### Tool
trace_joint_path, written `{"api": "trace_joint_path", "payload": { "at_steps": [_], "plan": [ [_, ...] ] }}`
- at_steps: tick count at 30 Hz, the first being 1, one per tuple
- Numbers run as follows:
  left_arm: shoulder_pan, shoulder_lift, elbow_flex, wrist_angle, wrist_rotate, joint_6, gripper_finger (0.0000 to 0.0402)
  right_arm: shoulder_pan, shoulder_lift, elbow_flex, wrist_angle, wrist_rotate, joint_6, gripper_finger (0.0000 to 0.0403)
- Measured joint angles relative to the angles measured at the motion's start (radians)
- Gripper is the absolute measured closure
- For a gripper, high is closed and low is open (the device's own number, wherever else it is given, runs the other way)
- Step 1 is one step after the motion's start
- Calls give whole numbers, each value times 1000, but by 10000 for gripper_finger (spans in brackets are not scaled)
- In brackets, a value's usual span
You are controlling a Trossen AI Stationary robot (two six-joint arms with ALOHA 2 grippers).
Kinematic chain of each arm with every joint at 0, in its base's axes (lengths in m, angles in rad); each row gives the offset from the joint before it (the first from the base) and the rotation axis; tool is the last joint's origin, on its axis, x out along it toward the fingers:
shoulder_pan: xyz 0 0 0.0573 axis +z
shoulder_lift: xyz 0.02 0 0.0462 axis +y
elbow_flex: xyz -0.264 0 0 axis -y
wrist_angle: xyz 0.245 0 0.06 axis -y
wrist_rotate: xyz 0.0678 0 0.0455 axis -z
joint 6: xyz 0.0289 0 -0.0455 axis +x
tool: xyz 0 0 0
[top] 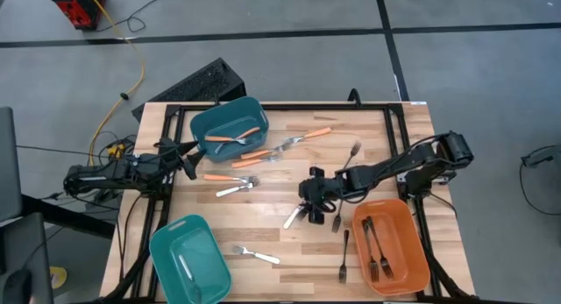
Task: Sort silverware by color (type)
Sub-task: Put the white fork into the green bin
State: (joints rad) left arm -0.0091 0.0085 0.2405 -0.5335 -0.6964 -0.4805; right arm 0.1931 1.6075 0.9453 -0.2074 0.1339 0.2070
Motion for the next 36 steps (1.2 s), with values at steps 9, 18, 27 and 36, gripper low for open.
{"api": "trace_joint_path", "payload": {
  "at_steps": [9, 18, 27, 36],
  "plan": [
    [0, 0, 0, 0, 9, -4, 167, 55, 19, 4, 5, 27, -129, 191],
    [0, 0, 0, 0, 6, -4, 167, 20, 38, 5, 17, 59, -246, 191],
    [0, 0, 0, -27, 2, -25, 167, 8, 105, 11, 16, 51, -373, 191],
    [0, 2, 0, -34, -1, -38, 167, -11, 148, 19, 19, 46, -426, 191]
  ]
}}
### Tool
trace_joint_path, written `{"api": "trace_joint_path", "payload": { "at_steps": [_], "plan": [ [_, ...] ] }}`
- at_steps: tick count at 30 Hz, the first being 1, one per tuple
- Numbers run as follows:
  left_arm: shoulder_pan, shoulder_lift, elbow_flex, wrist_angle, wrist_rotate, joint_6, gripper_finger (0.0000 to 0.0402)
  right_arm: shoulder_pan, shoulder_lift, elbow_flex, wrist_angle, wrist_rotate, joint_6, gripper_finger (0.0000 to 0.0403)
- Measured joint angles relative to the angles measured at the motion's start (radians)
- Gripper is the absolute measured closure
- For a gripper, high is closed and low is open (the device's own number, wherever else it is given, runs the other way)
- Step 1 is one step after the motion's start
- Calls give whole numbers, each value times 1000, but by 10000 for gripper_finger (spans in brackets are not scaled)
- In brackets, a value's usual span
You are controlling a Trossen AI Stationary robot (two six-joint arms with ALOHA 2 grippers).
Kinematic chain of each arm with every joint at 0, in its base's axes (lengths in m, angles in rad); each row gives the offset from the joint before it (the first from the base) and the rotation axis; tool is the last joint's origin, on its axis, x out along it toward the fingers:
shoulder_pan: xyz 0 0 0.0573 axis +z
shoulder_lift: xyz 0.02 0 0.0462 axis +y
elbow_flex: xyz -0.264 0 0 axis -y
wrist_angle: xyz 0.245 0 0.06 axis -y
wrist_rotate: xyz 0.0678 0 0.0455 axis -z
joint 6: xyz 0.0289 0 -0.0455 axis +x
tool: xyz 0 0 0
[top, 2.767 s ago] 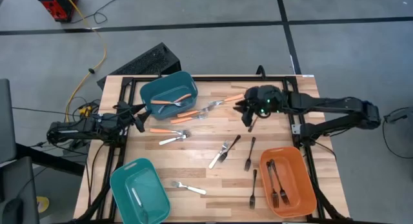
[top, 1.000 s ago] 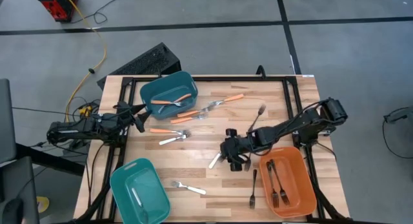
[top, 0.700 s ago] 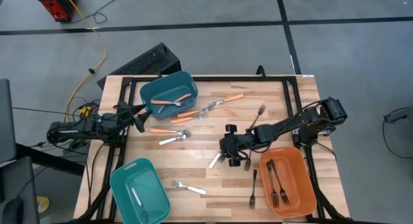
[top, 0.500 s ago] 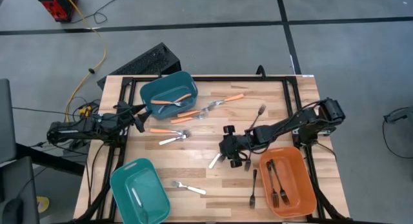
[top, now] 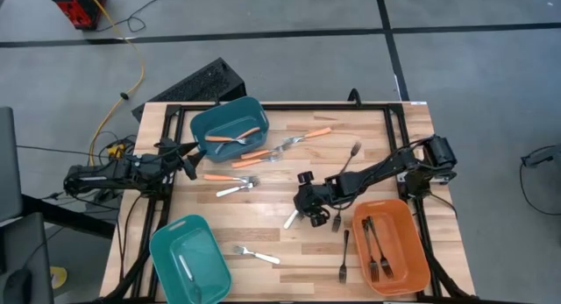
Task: Sort silverware by color (type)
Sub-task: Put the white fork into the green bin
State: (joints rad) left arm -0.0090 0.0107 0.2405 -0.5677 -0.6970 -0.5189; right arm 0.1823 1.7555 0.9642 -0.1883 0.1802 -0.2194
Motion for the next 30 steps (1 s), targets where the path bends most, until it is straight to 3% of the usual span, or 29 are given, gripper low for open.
{"api": "trace_joint_path", "payload": {
  "at_steps": [30],
  "plan": [
    [0, 4, 0, -3, -4, -14, 167, -37, 38, -2, -12, -100, -56, 191]
  ]
}}
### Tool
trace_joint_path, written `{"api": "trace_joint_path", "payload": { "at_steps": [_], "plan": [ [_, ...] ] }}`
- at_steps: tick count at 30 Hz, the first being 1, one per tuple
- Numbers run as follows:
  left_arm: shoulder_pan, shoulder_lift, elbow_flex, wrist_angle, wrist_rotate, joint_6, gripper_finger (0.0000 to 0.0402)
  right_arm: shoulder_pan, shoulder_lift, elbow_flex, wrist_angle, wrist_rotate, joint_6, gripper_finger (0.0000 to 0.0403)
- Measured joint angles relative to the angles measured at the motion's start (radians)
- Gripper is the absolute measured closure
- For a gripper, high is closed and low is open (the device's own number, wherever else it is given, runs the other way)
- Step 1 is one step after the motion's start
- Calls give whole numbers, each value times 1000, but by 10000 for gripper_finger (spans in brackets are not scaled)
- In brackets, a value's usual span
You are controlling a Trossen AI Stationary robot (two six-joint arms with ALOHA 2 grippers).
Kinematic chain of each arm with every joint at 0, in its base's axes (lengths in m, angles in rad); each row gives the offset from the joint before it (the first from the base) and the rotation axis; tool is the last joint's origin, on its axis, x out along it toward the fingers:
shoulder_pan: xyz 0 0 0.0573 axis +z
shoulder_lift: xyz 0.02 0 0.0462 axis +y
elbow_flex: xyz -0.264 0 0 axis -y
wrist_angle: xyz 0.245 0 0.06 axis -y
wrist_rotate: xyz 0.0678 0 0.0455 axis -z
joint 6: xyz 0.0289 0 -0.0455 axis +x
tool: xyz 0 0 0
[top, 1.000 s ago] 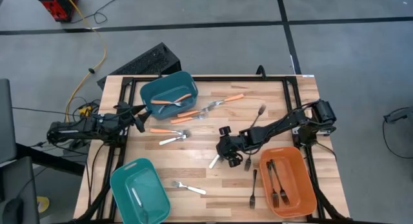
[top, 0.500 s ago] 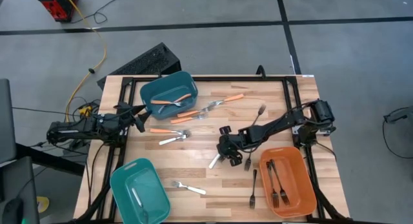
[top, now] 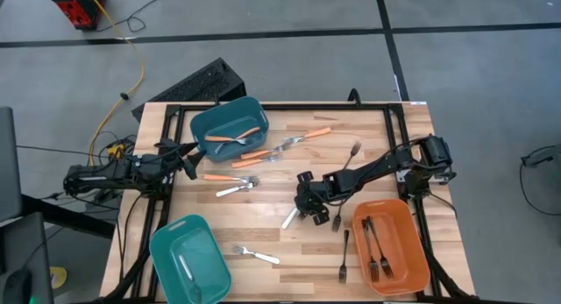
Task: Sort silverware by color (type)
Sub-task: Put the white fork into the green bin
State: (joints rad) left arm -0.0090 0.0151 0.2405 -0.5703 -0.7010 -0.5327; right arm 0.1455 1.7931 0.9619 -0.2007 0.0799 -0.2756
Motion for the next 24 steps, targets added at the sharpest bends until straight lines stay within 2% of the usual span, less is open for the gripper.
{"api": "trace_joint_path", "payload": {
  "at_steps": [8, 19, 24],
  "plan": [
    [0, 0, 0, 0, -4, 0, 167, -19, 0, 0, 24, -82, -54, 191],
    [0, 0, 0, 0, -18, 0, 167, -17, 2, 0, 47, -85, -74, 191],
    [0, 0, 0, 0, -18, 0, 167, -17, 76, 72, 17, -86, -74, 191]
  ]
}}
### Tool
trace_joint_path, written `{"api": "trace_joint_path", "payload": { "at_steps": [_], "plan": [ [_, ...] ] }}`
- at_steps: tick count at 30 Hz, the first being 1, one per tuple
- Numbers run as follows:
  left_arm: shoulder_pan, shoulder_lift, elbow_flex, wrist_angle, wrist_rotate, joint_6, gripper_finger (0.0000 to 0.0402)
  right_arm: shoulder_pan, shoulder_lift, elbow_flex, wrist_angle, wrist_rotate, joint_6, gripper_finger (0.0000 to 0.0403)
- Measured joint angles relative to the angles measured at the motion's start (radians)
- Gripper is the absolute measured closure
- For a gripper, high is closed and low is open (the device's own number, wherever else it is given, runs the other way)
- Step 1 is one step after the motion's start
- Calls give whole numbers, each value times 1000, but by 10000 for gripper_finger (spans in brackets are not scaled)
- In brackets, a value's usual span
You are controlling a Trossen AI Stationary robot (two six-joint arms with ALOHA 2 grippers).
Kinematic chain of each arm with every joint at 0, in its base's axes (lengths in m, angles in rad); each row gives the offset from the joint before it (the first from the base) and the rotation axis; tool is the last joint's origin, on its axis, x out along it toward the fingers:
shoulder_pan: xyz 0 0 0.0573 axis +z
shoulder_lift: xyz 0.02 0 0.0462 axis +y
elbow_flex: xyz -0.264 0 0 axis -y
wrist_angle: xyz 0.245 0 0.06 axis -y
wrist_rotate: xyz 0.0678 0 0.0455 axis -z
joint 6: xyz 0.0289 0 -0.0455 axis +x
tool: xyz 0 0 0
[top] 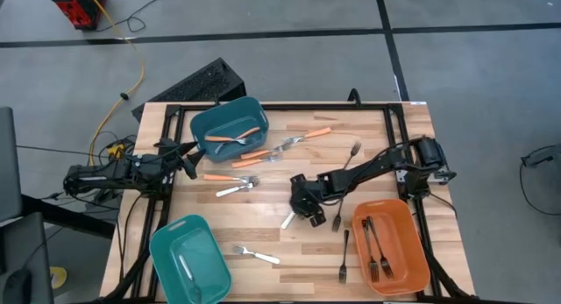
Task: Sort silverware by color (type)
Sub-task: Put the white fork into the green bin
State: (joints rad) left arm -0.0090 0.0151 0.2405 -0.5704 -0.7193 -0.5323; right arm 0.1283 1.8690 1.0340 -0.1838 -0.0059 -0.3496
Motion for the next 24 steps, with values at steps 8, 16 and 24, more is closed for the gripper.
{"api": "trace_joint_path", "payload": {
  "at_steps": [8, 16, 24],
  "plan": [
    [0, 5, 0, -2, -2, 1, 167, 5, 138, 217, -290, 1, 5, 192],
    [0, 6, 0, -3, -2, 1, 167, -3, 145, 261, -341, 0, 37, 217],
    [0, 6, 0, -3, -3, 0, 167, -13, 146, 265, -366, -22, 82, 274]
  ]
}}
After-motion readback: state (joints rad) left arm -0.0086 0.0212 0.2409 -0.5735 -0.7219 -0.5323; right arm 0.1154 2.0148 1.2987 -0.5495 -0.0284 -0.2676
